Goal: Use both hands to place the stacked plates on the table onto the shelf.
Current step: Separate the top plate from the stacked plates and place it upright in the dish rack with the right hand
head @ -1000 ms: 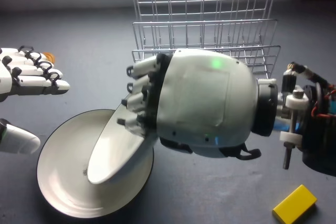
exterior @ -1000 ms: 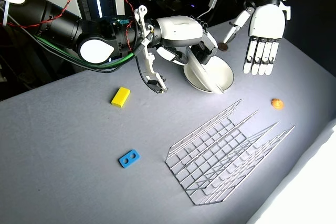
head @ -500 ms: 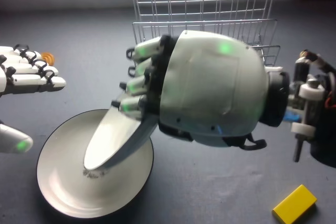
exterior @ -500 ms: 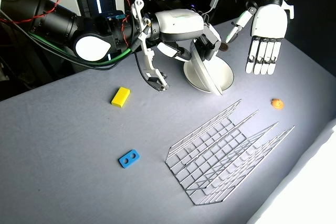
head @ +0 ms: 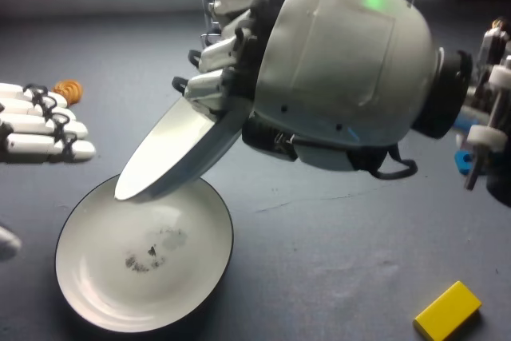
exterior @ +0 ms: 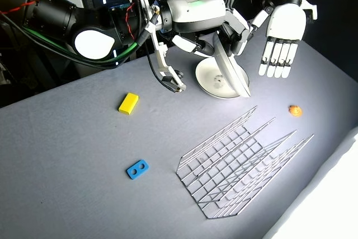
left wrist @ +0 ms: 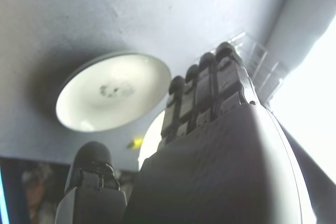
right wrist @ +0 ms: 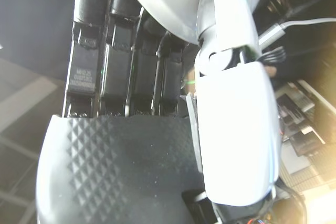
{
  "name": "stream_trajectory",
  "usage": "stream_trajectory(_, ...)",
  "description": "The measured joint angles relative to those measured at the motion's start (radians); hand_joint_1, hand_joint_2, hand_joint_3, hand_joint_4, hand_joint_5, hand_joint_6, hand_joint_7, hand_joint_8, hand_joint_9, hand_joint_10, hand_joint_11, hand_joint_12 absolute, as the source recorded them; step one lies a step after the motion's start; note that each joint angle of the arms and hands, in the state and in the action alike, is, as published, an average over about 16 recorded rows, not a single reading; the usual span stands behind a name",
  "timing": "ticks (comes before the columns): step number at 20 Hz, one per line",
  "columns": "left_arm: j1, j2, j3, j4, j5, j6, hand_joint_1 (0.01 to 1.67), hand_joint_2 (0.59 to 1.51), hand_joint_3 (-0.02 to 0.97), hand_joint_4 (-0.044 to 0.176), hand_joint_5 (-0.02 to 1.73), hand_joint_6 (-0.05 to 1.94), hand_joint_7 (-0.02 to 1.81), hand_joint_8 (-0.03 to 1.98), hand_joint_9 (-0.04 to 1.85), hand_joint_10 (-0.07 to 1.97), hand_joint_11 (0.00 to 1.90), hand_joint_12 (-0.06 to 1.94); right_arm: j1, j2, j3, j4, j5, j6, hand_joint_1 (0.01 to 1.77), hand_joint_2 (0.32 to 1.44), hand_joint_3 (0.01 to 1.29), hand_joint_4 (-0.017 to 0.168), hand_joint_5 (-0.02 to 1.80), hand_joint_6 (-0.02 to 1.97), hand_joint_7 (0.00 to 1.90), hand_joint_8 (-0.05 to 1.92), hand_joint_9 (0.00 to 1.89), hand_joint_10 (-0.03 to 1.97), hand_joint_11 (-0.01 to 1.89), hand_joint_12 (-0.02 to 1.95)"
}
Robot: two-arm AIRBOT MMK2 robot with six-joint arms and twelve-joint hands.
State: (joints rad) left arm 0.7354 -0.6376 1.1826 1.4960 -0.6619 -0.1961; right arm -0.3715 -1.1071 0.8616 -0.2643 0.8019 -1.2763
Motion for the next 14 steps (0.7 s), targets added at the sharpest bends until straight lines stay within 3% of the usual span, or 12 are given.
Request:
stream_trajectory(8,0.007,-0.001,0.013,0.103,-0.179,0.000,0.02,1.162,0.022,0.005,0.02,0.01,0.01,0.00,0.02,0.01,0.02,-0.01,0.043,0.024,0.021,0.085,-0.002,-0.001,1.20,1.02,0.01,-0.003,0.90,0.91,0.96,1.02,1.01,0.76,0.73,1.20)
stream_trajectory(11,0.011,-0.001,0.004,0.125,-0.208,0.000,0.02,1.164,0.022,0.005,0.02,0.01,0.02,0.00,0.02,0.01,0.02,-0.01,0.057,0.030,0.036,0.133,-0.008,0.001,1.20,1.02,0.01,-0.003,0.89,0.91,0.96,1.03,1.00,0.79,0.73,1.19)
stream_trajectory(14,0.017,-0.005,-0.009,0.134,-0.200,0.000,0.02,1.166,0.022,0.005,0.02,0.01,0.02,0.00,0.02,0.01,0.02,-0.01,0.072,0.033,0.054,0.191,-0.021,0.004,1.20,1.02,0.01,-0.004,0.88,0.93,0.95,1.04,1.00,0.79,0.74,1.18)
